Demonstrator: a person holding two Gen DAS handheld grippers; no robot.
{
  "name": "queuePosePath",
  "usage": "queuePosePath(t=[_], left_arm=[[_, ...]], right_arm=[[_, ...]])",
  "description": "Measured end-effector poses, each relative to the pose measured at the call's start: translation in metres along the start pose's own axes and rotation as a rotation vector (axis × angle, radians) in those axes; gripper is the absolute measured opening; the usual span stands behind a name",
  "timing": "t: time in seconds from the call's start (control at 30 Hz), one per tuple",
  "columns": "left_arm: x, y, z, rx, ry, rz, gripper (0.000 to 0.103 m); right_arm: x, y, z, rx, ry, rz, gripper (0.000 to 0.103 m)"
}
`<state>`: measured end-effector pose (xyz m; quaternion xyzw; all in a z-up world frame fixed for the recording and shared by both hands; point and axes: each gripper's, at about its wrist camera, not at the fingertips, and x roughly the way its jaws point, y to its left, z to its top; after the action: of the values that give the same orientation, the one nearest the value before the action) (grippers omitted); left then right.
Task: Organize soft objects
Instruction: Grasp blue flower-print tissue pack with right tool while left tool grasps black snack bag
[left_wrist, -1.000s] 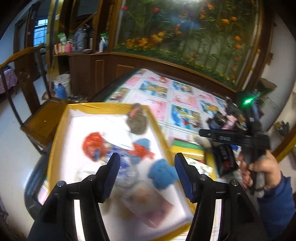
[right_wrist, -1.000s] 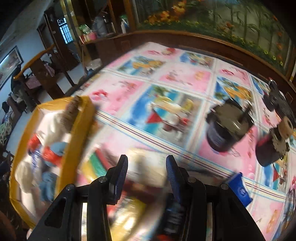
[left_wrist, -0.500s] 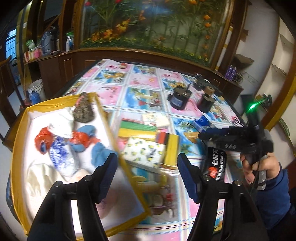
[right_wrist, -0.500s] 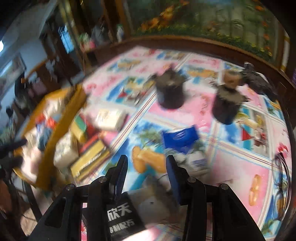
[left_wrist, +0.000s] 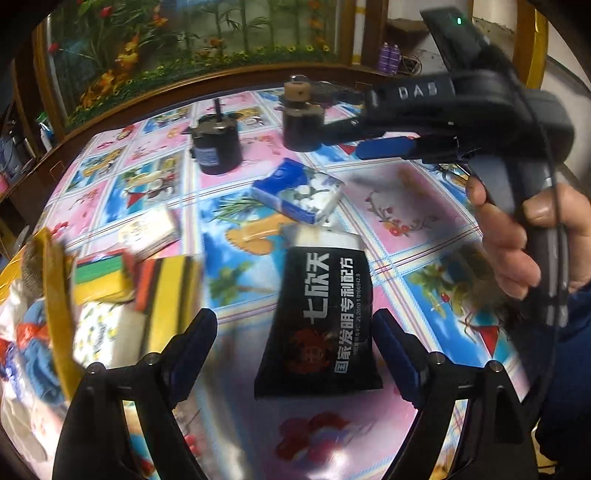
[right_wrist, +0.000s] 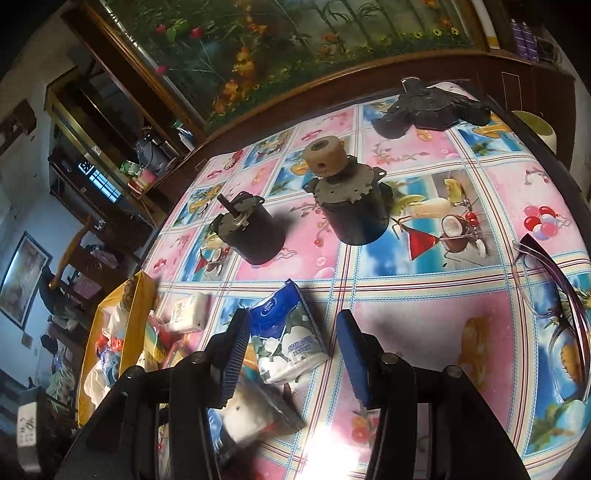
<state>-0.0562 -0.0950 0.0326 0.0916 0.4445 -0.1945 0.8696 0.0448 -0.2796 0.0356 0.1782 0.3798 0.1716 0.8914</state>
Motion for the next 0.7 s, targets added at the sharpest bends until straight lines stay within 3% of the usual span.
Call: queuePosePath(t=[0.07, 0.13, 0.17, 0.2, 0.23, 0.43, 0.7], left_arm=[[0.010, -0.005, 0.005, 0.001, 0.011, -0.024, 0.085], [0.019, -0.009, 0.007, -0.010, 0.013, 0.004, 0.084], [0.025, -0.009, 0.007, -0.017, 0.025, 0.013, 0.078], [0.029, -0.005, 0.006, -0.042, 0.029, 0.013, 0.051], [0.031, -0.001, 0.005, -0.069, 0.033, 0.011, 0.047], [0.016, 0.027, -0.005, -0.168, -0.009, 0.006, 0.041], [0.001, 0.030, -0.024, -0.200, -0.056, -0.024, 0.041]], right_arm=[[0.004, 0.003, -0.003, -0.020, 0.007, -0.018, 0.057], [0.008, 0.007, -0.004, -0.047, 0.013, -0.044, 0.057], [0.011, 0.009, -0.005, -0.062, 0.015, -0.056, 0.058], [0.013, 0.011, -0.006, -0.075, 0.016, -0.066, 0.059], [0.016, 0.013, -0.007, -0.091, 0.018, -0.079, 0.061], [0.036, 0.032, -0.013, -0.226, 0.026, -0.177, 0.071], [0.067, 0.044, -0.025, -0.333, 0.071, -0.277, 0.071]])
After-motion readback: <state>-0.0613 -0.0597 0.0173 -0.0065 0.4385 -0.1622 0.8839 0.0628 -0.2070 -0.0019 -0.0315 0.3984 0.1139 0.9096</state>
